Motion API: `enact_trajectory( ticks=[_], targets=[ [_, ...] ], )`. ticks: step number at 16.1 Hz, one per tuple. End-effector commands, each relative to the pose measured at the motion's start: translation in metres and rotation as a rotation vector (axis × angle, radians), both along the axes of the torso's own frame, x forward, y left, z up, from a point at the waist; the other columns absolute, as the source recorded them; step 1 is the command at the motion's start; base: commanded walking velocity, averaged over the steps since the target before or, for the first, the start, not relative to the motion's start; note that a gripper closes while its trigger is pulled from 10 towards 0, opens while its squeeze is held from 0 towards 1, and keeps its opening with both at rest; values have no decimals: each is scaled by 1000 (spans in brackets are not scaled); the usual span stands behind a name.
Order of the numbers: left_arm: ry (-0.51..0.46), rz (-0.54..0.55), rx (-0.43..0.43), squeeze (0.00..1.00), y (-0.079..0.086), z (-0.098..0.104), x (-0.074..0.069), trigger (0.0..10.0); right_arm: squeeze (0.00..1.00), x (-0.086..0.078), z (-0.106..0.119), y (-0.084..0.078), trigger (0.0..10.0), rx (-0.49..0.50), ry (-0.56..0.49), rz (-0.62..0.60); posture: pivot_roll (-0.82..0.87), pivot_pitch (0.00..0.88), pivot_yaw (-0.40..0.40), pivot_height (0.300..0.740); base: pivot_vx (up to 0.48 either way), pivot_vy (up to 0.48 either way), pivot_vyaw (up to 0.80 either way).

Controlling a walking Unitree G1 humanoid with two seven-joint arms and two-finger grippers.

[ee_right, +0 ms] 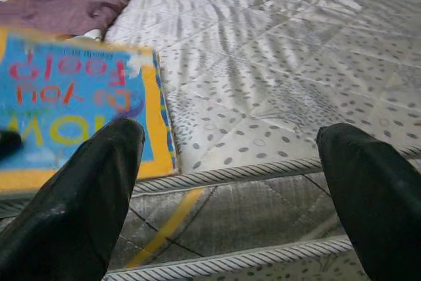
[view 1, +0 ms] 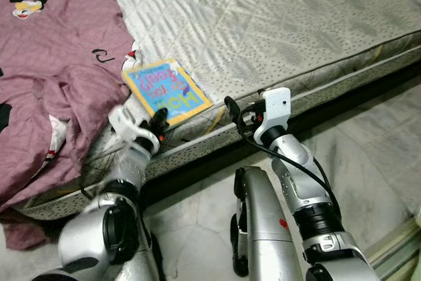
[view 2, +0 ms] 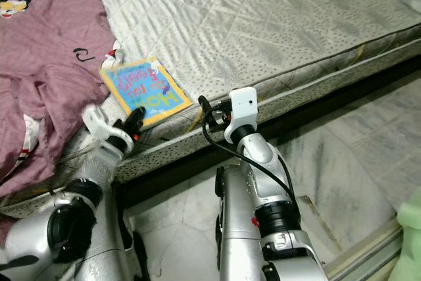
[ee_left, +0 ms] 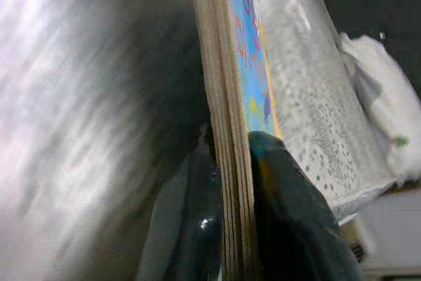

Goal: Clean up the room

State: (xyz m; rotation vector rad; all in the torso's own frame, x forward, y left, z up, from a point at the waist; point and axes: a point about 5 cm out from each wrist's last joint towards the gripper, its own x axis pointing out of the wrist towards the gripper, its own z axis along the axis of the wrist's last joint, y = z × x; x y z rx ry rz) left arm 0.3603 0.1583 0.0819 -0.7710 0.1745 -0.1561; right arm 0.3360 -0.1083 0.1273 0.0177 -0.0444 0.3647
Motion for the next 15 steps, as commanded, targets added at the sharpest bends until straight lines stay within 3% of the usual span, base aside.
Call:
enact_trajectory(
  ticks=[1,4,5,6,7,8,11,13,14,15],
  targets=[
    [-26,51,131,0,17,11,4,0,0,3,1,2,10000,21,-2,-4,-124,100,1,484,0,0,0],
    [-153,82,335,0,30,41,11,0,0,8,-1,12,10000,41,13,-11,-84,67,15,484,0,0,0],
    [-208,85,435,0,28,48,5,0,0,9,-3,13,10000,49,22,-25,-65,49,21,484,0,0,0],
    [-272,106,548,0,24,54,-11,0,0,11,-4,13,10000,61,30,-40,-55,36,25,484,0,0,0],
    [-285,158,614,0,25,54,-28,0,0,12,-4,13,10000,66,32,-45,-49,30,26,484,0,0,0],
    [-284,181,635,0,27,53,-33,0,0,12,-5,13,10000,68,34,-47,-43,24,27,484,0,0,0],
    [-186,359,794,0,44,38,-86,0,0,14,-8,16,10000,93,60,-61,-19,7,8,484,0,0,0],
    [-129,392,840,0,52,31,-100,0,0,14,-3,23,10000,119,56,-20,-13,15,1,484,0,0,0],
    [-125,404,862,0,53,31,-102,3216,0,13,-2,25,10000,141,51,-1,-10,19,1,484,0,0,0],
    [-142,446,930,0,55,36,-106,10000,0,12,3,26,10000,221,39,20,1,41,2,484,0,0,0]
  ],
)
